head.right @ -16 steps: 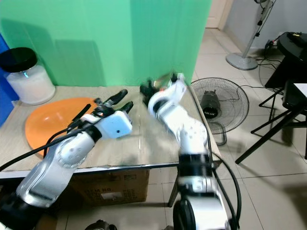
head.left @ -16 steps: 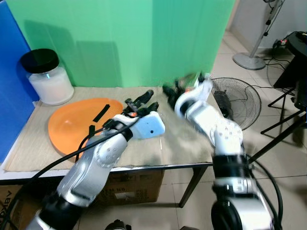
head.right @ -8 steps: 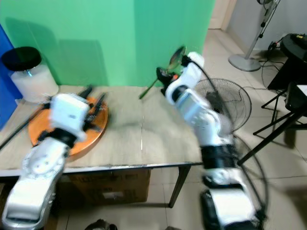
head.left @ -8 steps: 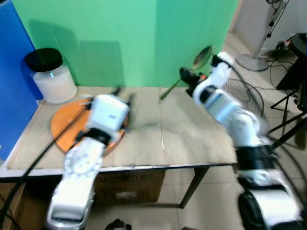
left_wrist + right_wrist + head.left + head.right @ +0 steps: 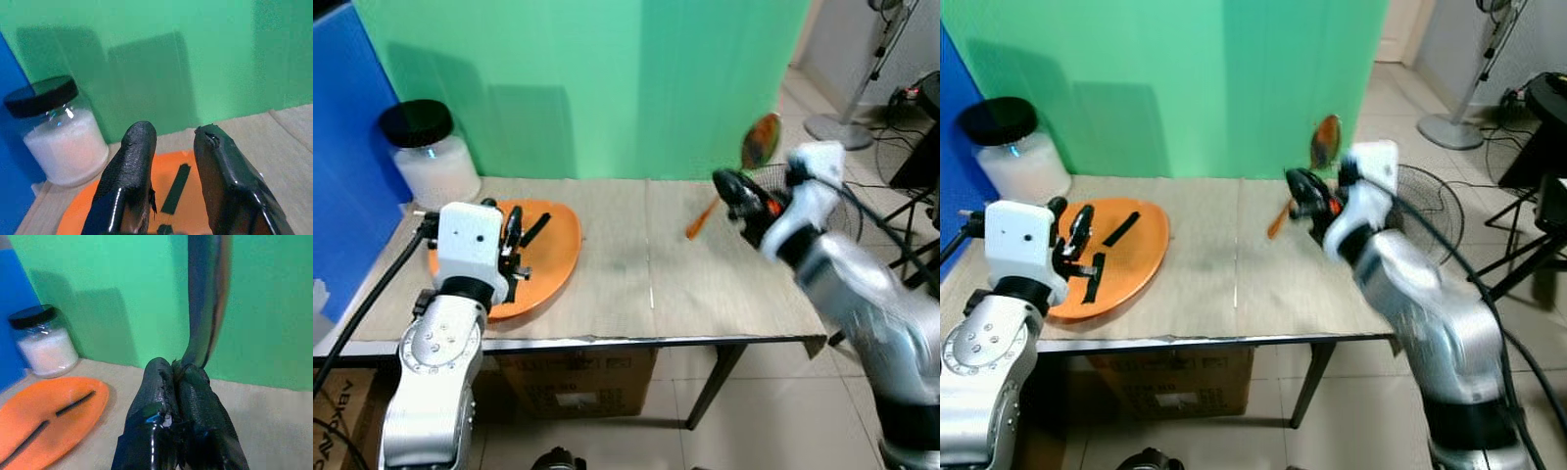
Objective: Setting the table
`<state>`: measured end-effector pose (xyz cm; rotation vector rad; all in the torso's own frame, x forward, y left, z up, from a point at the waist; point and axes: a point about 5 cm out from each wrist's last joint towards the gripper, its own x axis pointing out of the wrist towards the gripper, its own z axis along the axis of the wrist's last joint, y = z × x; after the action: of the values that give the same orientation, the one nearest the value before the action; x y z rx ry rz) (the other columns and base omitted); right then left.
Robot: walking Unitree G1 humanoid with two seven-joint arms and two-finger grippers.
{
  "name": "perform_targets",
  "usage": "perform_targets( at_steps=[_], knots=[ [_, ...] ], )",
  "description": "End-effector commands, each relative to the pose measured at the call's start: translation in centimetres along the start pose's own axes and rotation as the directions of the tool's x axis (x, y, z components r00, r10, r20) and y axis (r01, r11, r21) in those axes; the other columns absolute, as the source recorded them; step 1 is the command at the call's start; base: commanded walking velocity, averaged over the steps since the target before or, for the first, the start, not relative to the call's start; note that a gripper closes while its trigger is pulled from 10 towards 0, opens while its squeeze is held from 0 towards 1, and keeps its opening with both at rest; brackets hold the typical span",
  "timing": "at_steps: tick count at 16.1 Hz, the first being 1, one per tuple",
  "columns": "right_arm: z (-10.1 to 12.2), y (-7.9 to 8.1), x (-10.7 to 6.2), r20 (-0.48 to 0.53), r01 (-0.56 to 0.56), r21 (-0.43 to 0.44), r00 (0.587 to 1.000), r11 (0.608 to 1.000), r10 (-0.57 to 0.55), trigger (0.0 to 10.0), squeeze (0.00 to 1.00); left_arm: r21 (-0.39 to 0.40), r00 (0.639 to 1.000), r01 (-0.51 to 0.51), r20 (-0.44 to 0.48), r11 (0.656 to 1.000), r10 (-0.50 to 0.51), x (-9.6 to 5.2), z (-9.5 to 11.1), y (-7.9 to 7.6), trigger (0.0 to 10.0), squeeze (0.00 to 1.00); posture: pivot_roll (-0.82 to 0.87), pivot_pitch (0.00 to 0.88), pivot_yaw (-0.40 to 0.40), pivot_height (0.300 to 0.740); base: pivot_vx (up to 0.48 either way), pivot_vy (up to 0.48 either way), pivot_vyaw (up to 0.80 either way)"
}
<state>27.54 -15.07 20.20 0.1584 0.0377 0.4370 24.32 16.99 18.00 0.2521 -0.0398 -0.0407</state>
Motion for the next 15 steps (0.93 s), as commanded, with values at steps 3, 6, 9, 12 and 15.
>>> perform_targets(
  at_steps=[3,6,9,12,15],
  knots=[
    [-0.9,-0.2,-2.3,0.128,0.151,-0.121,0.982,0.981,-0.136,0.0,0.00,-0.033,0.998,0.061,0.020,0.998,-0.060,0.3,-0.3,-1.5,10.0,0.00,-0.10,0.002,0.072,0.740,0.000,0.000,0.00],
    [-3.5,-0.5,-3.4,0.145,0.214,-0.177,0.971,0.961,-0.190,0.0,0.00,-0.067,0.998,0.059,-0.018,0.996,-0.060,-0.2,-1.9,-1.8,10.0,0.00,-0.12,0.007,0.079,0.740,0.000,0.000,0.00],
    [-6.9,-1.6,-4.0,0.056,0.287,-0.163,0.958,0.944,-0.281,2.8,0.00,-0.076,0.997,0.014,-0.081,0.997,-0.020,-1.1,-3.8,-1.7,10.0,0.00,-0.12,0.011,0.081,0.740,0.000,0.000,0.00],
    [-8.6,-1.1,-5.0,-0.027,0.249,-0.176,0.966,0.952,-0.258,10.0,0.00,-0.090,0.992,0.022,-0.122,0.996,-0.033,-2.7,-5.4,-1.8,10.0,0.00,-0.12,0.012,0.084,0.740,0.000,0.000,0.00],
    [-9.4,-1.5,-5.8,-0.050,0.296,-0.145,0.951,0.944,-0.306,10.0,0.00,-0.127,0.994,0.023,-0.107,0.992,-0.036,-3.7,-5.4,-1.7,10.0,0.00,-0.12,0.009,0.098,0.740,0.000,0.000,-0.53]
  ],
)
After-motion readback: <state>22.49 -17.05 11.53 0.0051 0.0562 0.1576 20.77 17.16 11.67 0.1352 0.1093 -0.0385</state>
